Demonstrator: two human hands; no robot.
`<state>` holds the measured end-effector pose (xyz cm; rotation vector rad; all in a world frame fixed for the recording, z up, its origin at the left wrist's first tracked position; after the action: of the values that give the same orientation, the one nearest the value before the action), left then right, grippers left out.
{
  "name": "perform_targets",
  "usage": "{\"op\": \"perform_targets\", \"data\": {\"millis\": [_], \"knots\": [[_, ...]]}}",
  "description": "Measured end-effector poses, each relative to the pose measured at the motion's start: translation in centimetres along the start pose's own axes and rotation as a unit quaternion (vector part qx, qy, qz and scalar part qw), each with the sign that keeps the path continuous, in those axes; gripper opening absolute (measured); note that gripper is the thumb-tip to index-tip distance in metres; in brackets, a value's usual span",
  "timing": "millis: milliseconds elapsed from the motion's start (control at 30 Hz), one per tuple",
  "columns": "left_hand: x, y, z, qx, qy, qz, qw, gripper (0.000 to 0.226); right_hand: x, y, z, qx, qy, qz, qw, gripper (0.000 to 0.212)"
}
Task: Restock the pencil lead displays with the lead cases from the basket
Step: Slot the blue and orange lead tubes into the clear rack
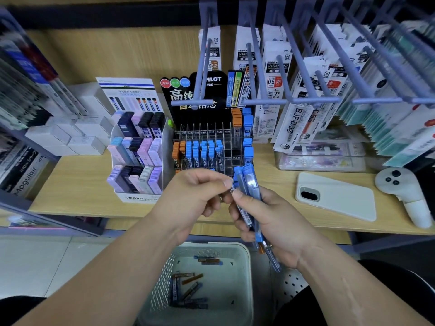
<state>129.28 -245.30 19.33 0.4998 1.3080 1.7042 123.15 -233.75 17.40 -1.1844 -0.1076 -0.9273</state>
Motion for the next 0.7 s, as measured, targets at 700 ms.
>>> {"op": "perform_targets", "data": {"millis": [700], "knots": [[-4.8, 7.8, -4.7, 0.217, 0.195, -0.403, 0.867, 0.002, -1.9, -0.6, -0.2, -0.017, 0.072, -0.005, 0.997, 0.019]]}}
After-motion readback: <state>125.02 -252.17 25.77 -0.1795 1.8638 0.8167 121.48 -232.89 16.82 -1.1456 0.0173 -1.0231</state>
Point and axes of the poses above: each hand's wrist, its own z-axis away from the middle knuckle, its own x-axis out of the palm, y = z × x, the point moved 9 cm from there along -z, towards the middle knuckle, and after that the axes turned 15 degrees about -z, right-handed, at the moved point
